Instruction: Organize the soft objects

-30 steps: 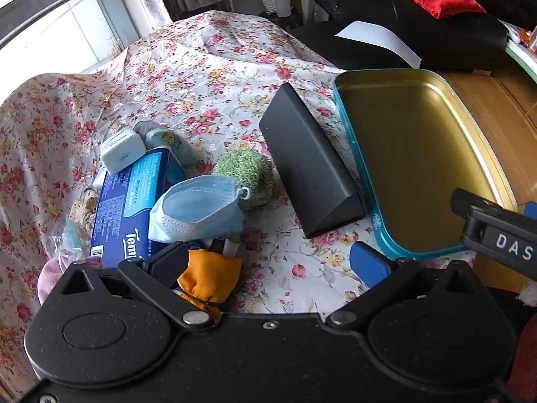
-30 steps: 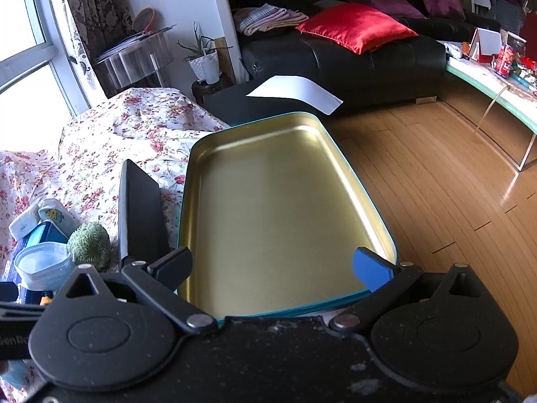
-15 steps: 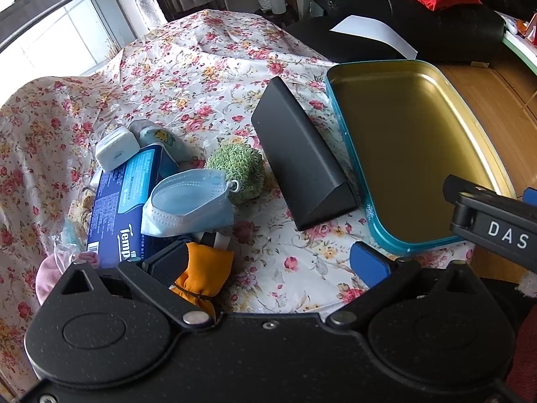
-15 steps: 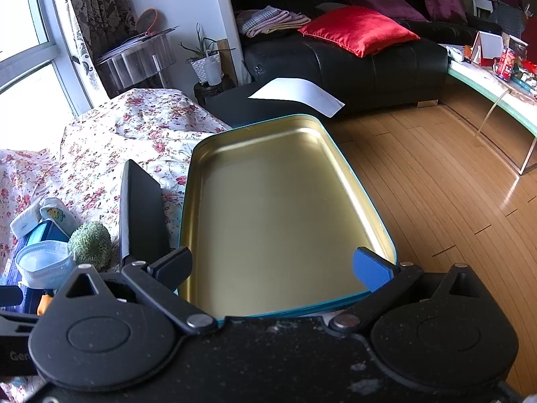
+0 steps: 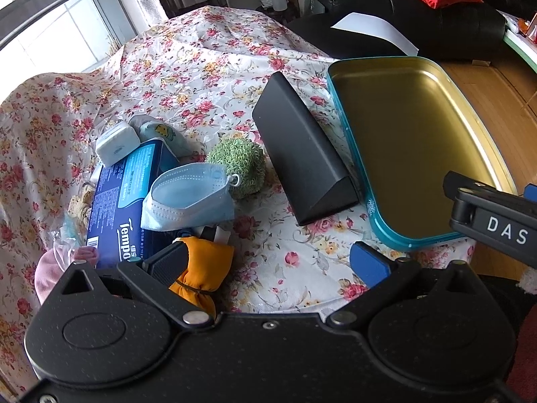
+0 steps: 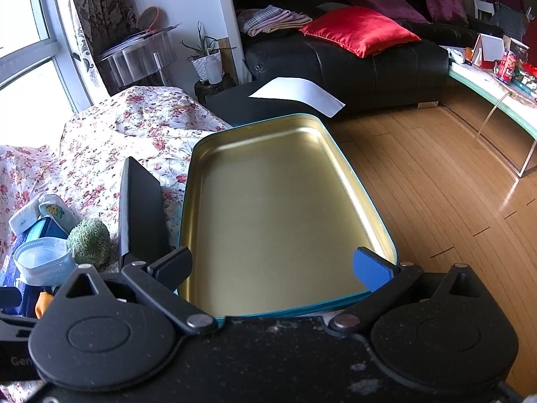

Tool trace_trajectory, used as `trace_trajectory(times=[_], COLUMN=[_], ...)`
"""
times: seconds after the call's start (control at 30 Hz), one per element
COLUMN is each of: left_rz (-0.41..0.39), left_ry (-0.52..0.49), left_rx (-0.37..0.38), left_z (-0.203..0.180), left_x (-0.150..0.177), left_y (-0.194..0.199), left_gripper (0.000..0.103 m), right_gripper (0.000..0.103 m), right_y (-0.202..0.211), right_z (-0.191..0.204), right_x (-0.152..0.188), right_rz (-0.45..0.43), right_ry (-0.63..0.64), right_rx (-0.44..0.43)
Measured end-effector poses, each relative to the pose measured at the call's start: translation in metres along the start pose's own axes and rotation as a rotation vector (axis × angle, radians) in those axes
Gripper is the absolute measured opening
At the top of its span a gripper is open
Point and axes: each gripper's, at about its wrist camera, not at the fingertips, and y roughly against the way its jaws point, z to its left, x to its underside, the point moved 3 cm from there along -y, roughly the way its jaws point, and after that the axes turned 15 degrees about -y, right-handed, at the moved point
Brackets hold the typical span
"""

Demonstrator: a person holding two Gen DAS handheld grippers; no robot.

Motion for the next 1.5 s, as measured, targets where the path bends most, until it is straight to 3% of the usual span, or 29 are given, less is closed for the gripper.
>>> trace_trajectory(times=[1.13, 1.3, 1.5], left_rz=[0.008, -0.042, -0.056], left_ry=[0.053, 0.075, 0.148], left_rx=[0.024, 0.005, -0.041], left_z=[0.02, 0.041, 0.094], left_x=[0.003, 0.004, 0.017], left_y=[-0.005, 0.009, 0.015], left_gripper=[0.099, 0.099, 0.099], right_gripper=[0.102, 0.102, 0.102], right_y=[-0.006, -0.003, 0.003], right_z=[0.003, 0.0, 0.004], right_x=[0.001, 0.001, 0.004], right_rz=[0.017, 0.006, -0.02], right_ry=[0.017, -0.002, 0.019], right_rx=[0.028, 0.017, 0.025])
